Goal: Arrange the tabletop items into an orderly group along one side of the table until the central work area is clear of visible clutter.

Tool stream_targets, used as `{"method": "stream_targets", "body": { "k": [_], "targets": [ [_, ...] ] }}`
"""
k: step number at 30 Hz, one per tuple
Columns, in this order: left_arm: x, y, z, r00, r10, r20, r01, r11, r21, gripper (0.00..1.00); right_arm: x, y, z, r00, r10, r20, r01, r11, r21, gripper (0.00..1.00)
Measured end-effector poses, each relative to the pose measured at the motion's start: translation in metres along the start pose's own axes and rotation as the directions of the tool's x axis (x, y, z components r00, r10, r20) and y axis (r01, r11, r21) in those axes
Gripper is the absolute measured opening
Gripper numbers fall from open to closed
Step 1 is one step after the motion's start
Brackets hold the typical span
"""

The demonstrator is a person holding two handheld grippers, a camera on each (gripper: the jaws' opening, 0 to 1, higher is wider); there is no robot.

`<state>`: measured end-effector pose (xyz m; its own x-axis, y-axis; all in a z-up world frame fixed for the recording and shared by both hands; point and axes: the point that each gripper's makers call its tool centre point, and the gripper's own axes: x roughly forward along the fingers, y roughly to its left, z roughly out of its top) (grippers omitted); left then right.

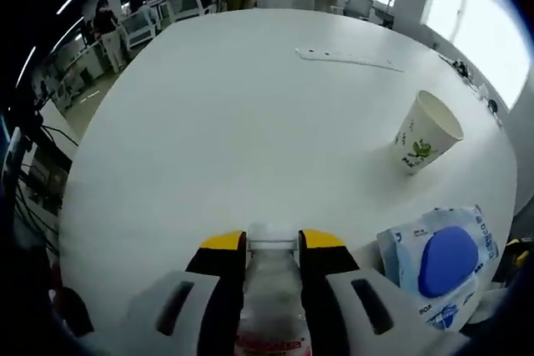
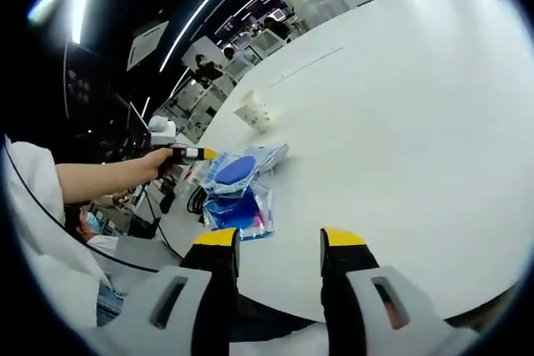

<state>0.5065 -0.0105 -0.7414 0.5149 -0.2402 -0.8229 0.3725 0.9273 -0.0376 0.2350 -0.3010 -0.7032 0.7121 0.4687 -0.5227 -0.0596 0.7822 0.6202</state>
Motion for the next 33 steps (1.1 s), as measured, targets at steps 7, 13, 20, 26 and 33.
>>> {"method": "stream_targets", "body": {
  "k": [7, 13, 20, 26, 33],
  "targets": [
    [-0.020, -0.004, 0.005, 0.997, -0.039, 0.059, 0.039, 0.999, 0.002, 0.21, 0.001, 0.005, 0.004, 1.000, 0.011, 0.001, -0.011, 1.000, -0.012, 0.36],
    [-0.039, -0.001, 0.008, 0.991, -0.044, 0.123, 0.046, 0.999, -0.012, 0.20, 0.006, 0.012, 0.007, 0.999, 0.031, -0.011, -0.031, 0.999, -0.034, 0.35],
    [-0.079, 0.007, 0.016, 0.962, -0.015, 0.273, 0.033, 0.998, -0.062, 0.20, 0.008, 0.010, 0.012, 0.999, 0.044, -0.011, -0.045, 0.998, -0.044, 0.36],
    [-0.120, 0.013, 0.013, 0.929, 0.026, 0.368, 0.007, 0.996, -0.088, 0.20, 0.011, 0.010, 0.014, 0.998, 0.053, -0.015, -0.054, 0.997, -0.047, 0.36],
    [-0.156, 0.032, 0.009, 0.876, 0.114, 0.469, -0.005, 0.974, -0.227, 0.20, 0.015, 0.013, 0.012, 0.997, 0.065, -0.028, -0.066, 0.997, -0.050, 0.36]
  ]
}}
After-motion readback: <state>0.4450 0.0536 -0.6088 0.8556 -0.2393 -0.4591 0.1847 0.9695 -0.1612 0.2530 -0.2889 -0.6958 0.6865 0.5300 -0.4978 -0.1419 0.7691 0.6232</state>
